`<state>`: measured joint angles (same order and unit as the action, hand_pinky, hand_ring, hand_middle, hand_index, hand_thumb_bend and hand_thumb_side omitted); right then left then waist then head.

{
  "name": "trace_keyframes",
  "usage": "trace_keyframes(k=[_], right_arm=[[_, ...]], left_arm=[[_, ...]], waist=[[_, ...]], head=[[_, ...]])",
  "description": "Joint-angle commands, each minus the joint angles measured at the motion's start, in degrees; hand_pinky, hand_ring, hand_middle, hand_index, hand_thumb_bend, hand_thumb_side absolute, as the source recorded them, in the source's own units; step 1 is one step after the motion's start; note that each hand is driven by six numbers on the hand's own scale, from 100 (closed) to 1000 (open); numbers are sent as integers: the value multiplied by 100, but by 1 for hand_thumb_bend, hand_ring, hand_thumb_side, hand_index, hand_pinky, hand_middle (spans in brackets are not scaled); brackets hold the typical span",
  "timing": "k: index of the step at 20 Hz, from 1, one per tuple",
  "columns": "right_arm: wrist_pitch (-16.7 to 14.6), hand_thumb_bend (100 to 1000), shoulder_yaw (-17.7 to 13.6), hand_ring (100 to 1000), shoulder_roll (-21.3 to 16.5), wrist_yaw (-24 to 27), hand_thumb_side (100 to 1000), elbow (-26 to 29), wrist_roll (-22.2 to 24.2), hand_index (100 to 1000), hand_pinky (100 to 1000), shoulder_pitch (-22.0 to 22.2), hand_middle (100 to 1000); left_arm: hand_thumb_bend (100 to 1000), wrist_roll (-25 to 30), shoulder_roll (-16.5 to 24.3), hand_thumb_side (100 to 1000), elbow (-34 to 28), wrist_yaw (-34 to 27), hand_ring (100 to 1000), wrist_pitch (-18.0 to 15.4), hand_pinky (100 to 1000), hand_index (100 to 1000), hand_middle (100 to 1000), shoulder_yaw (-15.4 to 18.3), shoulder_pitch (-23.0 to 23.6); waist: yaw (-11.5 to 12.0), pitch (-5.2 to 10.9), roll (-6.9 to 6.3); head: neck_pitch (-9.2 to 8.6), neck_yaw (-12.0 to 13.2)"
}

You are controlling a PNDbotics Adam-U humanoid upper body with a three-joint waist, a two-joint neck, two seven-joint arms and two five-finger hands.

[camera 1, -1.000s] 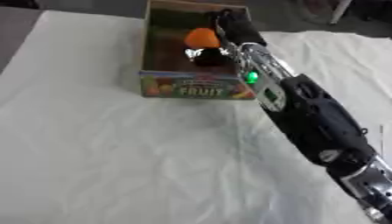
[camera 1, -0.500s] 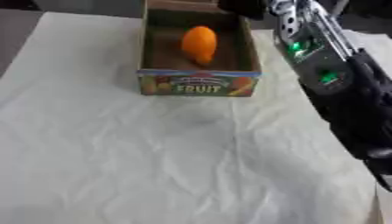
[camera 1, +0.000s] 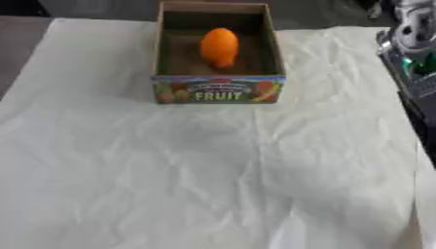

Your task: Pick up objects on the table and place them in the box.

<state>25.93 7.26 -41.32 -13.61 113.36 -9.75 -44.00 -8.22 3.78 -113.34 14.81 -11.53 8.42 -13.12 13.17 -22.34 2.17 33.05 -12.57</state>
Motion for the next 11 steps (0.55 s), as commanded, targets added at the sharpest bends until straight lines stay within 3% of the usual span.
trace_keyframes(k=[1, 5, 8, 11], right_arm=[[-564, 100, -240, 1000, -222, 491, 1000, 123, -401, 966, 960, 168, 716], [-1458, 100, -365, 1000, -260, 808, 1000, 123, -683, 964, 950, 636, 734], [-1802, 100, -430, 1000, -256, 929, 1000, 123, -783, 963, 962, 860, 761], [-2530, 100, -574, 1000, -174, 980, 1000, 123, -1011, 952, 966, 1413, 772]], left_arm=[[100, -57, 18, 654, -125, 43, 350, -2, 307, 775, 609, 65, 4], [100, -143, 22, 653, -125, 65, 351, 6, 308, 774, 609, 124, 27], [100, -180, 27, 652, -125, 76, 352, 7, 309, 774, 609, 141, 36], [100, -240, 48, 651, -125, 90, 352, -6, 309, 774, 609, 183, 64]], waist=[[-41, 169, -46], [-148, 232, -119], [-197, 262, -149], [-281, 319, -196]], head=[[89, 122], [169, 219], [200, 260], [253, 343]])
